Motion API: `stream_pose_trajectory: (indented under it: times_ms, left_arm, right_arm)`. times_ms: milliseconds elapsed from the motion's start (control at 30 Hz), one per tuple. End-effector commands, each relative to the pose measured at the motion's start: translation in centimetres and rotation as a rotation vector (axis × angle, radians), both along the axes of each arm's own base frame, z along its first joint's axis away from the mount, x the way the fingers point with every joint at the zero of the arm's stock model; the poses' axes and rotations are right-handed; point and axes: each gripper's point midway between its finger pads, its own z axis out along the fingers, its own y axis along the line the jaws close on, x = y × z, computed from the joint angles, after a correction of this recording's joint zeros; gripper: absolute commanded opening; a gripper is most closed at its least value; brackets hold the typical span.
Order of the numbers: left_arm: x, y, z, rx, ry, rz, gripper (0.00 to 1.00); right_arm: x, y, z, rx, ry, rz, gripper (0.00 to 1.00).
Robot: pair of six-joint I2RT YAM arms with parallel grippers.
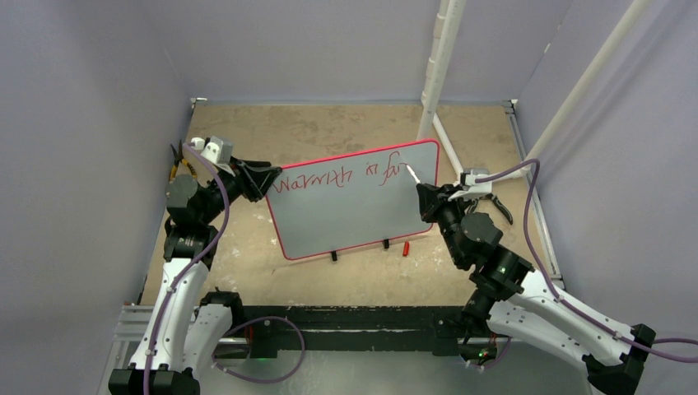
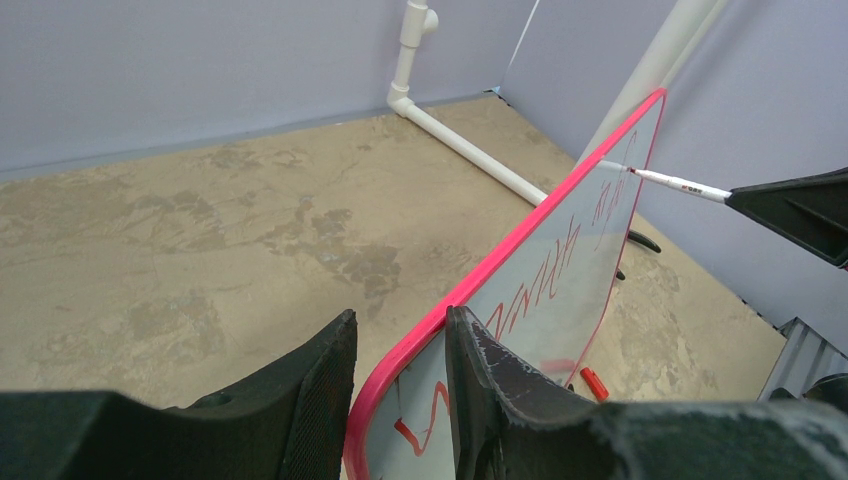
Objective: Write a sentence on the whiteboard
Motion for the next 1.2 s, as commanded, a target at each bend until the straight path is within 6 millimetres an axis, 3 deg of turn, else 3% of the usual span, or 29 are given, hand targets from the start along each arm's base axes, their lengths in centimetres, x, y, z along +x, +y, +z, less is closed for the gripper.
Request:
stream_pose_trajectory:
  times_ms: [0, 267, 800, 1167]
  left_arm:
    - [-0.4, -0.3, -0.1, 0.007, -0.008, -0.027, 0.36]
    - [-0.4, -0.3, -0.2, 0.006, -0.006, -0.028, 0.36]
    - [-0.3, -0.3, -0.3, 0.006, -0.003, -0.026, 0.36]
    - [-0.3, -0.3, -0.2, 0.007, -0.004, -0.027, 0.36]
  right_arm:
    - [0.1, -0.4, 0.2, 0.013, 0.02, -0.027, 0.0]
    - [-0.3, -0.4, -1.0, 0.028, 0.046, -0.013, 0.0]
    - [0.1, 0.0, 2.9, 0.069, -0.059, -0.005, 0.0]
    - [0.4, -1.2, 2.6, 0.049, -0.045, -0.071, 0.0]
